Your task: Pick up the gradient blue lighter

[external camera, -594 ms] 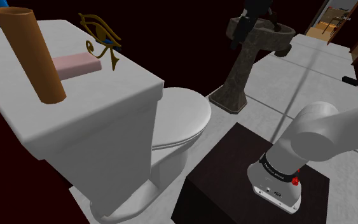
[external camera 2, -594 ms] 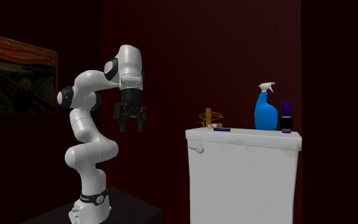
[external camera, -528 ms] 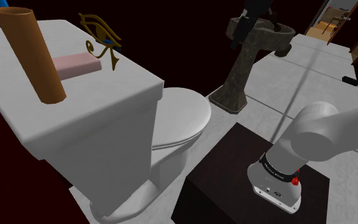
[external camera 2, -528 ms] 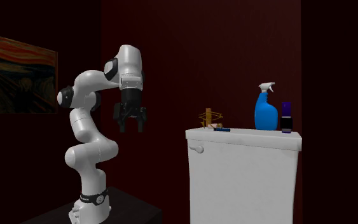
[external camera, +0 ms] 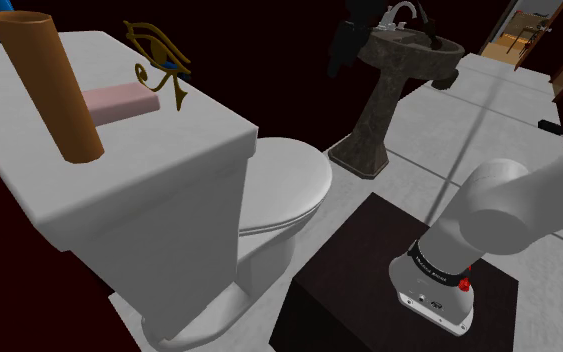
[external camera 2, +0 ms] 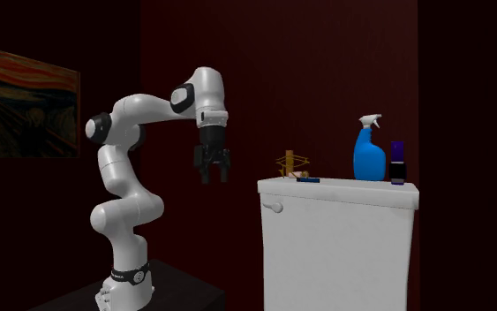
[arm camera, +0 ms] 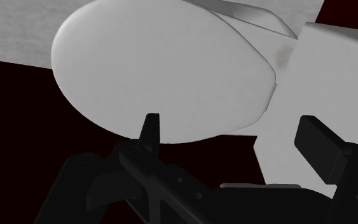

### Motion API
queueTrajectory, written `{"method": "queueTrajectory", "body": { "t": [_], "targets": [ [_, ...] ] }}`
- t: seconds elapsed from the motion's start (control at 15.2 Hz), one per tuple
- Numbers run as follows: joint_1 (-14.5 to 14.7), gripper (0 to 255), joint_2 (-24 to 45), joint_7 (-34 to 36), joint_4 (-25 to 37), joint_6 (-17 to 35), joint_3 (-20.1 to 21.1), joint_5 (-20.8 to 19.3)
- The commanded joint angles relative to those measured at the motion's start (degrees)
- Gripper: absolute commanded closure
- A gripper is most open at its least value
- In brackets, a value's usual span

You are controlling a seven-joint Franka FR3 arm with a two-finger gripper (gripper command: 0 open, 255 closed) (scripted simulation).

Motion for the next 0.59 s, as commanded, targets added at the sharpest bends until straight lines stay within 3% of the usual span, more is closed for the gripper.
{"method": "queueTrajectory", "body": {
  "t": [0.0,0.53],
  "targets": [
    [0.6,0,3.6,2.0,3.6,-0.1,1.6,1.1],
    [2.8,0,16.3,10.0,15.9,0.3,7.6,3.7]
  ]
}}
